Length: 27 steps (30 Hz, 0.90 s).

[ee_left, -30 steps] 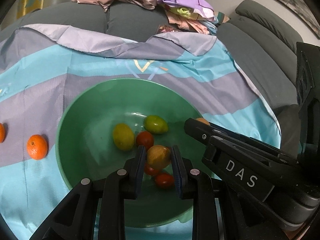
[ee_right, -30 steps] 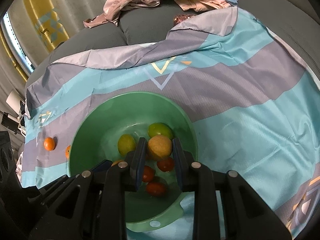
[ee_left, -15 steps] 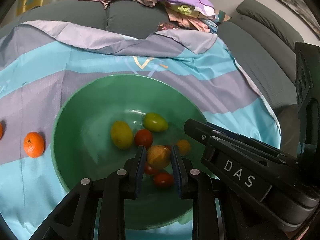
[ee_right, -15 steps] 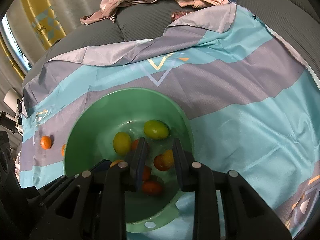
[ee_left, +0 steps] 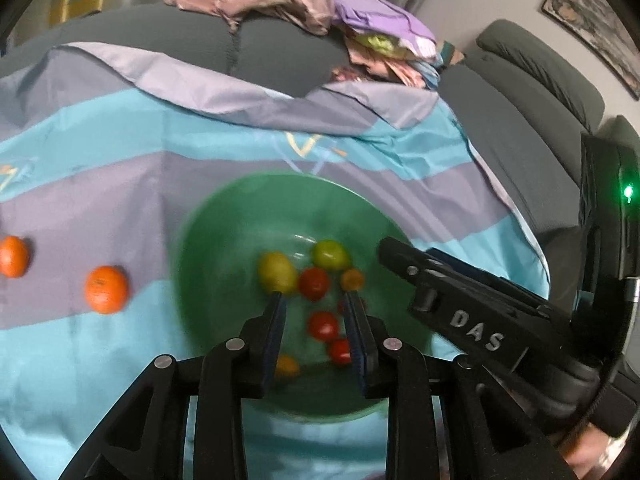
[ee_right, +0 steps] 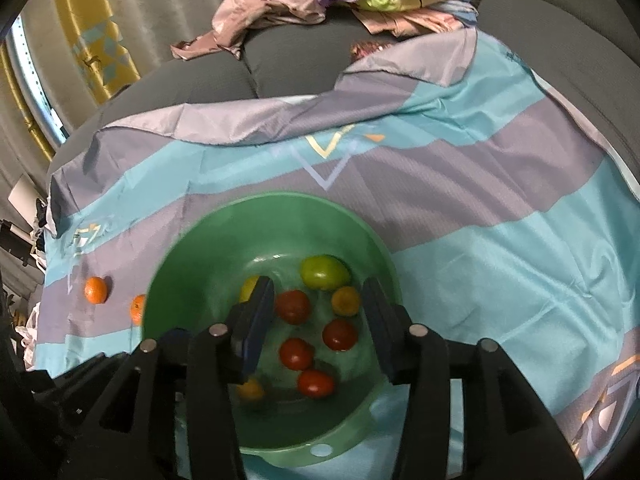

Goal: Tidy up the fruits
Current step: 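Move both grippers toward the oranges on the cloth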

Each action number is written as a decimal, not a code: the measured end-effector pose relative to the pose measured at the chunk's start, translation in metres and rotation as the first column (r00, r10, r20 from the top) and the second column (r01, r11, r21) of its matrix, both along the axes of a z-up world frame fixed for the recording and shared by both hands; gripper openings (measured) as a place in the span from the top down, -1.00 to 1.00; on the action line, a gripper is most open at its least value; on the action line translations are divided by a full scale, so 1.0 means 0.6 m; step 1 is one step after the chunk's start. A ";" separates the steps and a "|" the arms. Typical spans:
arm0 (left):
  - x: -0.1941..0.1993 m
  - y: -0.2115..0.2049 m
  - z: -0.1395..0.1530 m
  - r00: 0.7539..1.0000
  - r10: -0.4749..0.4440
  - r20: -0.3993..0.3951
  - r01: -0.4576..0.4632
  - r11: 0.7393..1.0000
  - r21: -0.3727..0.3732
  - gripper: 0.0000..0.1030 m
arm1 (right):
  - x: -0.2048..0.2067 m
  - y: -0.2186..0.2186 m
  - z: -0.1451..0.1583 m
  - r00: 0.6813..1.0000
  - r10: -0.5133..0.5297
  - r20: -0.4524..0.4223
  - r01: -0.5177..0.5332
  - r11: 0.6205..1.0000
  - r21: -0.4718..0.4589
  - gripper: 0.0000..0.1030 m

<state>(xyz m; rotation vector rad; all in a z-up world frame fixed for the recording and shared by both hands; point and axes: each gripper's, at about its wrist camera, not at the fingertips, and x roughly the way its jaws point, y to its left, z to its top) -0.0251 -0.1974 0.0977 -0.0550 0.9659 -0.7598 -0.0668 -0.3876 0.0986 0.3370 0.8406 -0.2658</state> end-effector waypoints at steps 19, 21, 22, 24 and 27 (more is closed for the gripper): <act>0.182 0.413 -0.031 0.873 0.487 0.024 -0.487 0.868 0.092 0.04 | 0.057 0.184 0.013 0.973 0.229 0.037 -0.225 0.970 -0.095 -0.08; 0.202 0.424 -0.050 0.862 0.508 0.005 -0.505 0.857 0.103 0.04 | 0.076 0.212 0.009 0.961 0.276 0.017 -0.274 0.959 -0.077 -0.08; 0.210 0.425 -0.056 0.857 0.515 -0.009 -0.512 0.854 0.098 0.04 | 0.085 0.225 0.005 0.956 0.294 0.003 -0.293 0.954 -0.066 -0.08; 0.222 0.428 -0.073 0.861 0.506 -0.054 -0.500 0.861 0.097 0.04 | 0.108 0.254 -0.005 0.939 0.341 -0.036 -0.343 0.939 -0.036 -0.08; 0.236 0.417 -0.085 0.865 0.496 -0.077 -0.487 0.867 0.110 0.04 | 0.144 0.302 -0.026 0.908 0.405 -0.111 -0.410 0.912 -0.027 -0.08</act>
